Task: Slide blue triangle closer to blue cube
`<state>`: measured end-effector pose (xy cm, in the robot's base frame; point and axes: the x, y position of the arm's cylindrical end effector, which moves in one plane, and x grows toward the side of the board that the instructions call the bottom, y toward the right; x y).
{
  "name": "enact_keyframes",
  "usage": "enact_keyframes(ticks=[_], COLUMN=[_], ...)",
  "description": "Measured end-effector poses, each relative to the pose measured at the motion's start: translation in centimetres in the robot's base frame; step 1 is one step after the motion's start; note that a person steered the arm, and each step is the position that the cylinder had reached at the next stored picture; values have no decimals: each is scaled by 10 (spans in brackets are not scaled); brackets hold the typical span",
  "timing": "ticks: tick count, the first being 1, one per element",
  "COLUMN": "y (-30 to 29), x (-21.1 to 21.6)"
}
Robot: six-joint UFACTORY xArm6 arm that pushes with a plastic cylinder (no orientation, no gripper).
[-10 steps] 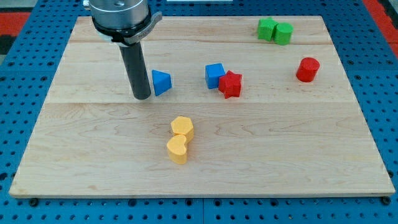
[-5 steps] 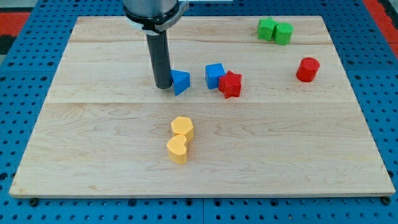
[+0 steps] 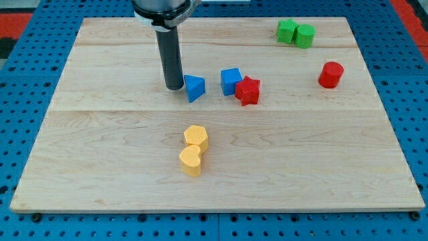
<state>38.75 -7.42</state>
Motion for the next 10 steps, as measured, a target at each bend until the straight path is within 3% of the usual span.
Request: enact_keyframes(ticks=[10], y=[52], x=[5])
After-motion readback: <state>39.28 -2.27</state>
